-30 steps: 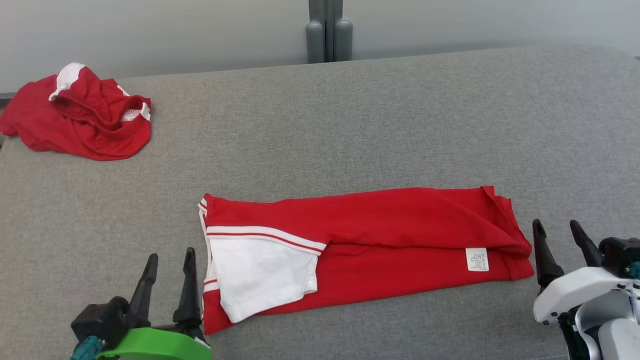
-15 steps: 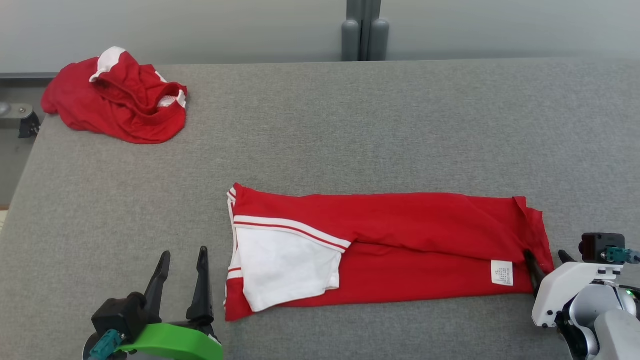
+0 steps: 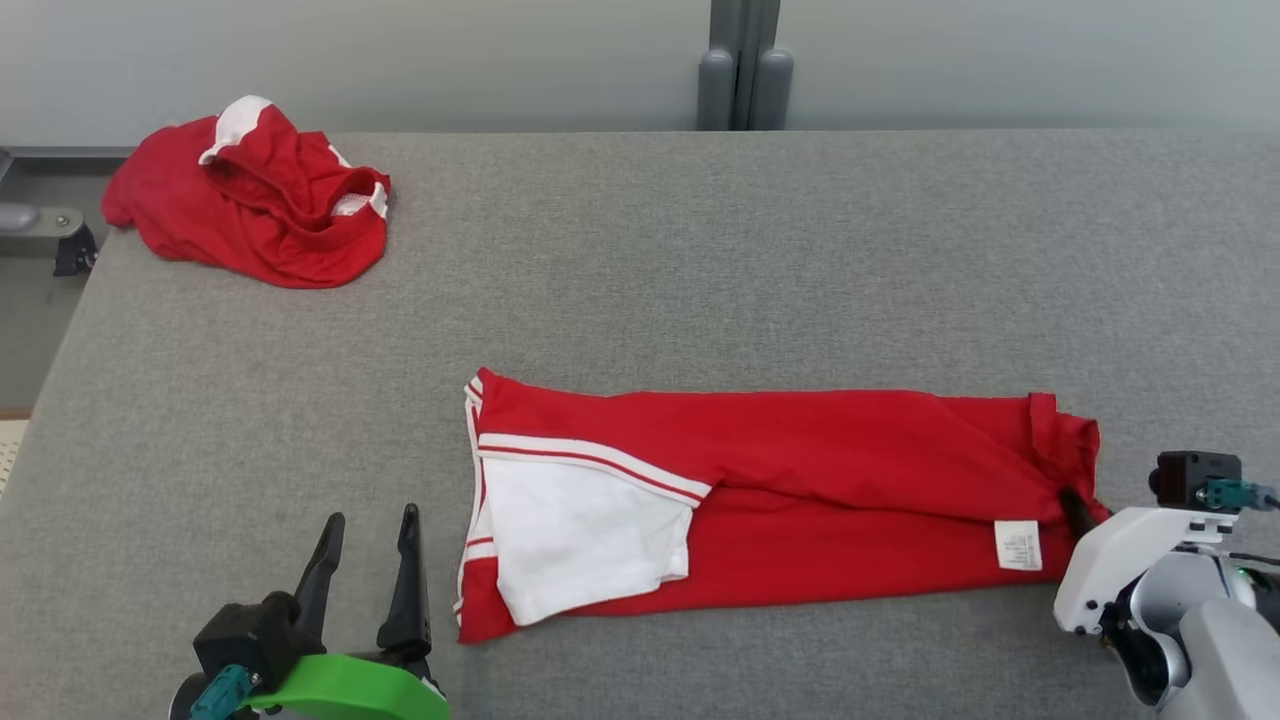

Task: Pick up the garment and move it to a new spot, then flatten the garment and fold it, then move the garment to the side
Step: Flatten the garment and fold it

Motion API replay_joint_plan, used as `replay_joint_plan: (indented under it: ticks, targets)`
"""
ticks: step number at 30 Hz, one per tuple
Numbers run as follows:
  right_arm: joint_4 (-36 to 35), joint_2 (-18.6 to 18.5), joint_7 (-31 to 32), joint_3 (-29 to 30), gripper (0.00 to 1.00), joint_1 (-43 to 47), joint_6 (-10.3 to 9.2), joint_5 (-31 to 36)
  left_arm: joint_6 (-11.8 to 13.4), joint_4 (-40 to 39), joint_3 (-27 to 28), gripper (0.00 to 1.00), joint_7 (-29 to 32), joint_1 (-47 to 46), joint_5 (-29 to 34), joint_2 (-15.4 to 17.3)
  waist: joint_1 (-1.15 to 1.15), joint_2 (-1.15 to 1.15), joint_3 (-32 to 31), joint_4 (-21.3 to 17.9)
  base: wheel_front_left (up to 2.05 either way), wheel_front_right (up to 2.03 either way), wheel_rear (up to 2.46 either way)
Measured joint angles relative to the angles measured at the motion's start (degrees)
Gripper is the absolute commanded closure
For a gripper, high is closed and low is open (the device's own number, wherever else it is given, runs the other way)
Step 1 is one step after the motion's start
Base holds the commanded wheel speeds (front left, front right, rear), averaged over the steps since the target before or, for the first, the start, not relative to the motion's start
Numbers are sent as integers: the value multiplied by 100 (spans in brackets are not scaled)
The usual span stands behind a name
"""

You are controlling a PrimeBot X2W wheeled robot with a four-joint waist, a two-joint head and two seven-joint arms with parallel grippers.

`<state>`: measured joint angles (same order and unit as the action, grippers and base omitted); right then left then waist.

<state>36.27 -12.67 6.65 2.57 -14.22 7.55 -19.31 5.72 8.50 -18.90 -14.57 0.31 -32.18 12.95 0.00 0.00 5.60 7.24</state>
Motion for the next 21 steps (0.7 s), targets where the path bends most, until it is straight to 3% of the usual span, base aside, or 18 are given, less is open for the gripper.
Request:
replay_joint_plan:
  ticks: [10,21]
  targets:
    - [-302,-549,-199,466,100,144,-1,-499,41,-10,-38,0,4,2,13,2,0,0,-14,-425,0,0,0]
    - [-1769,-151,32,-382,100,399,-5,-1084,32,46,-104,0,-4,-26,24,-2,0,0,31,-796,0,0,0]
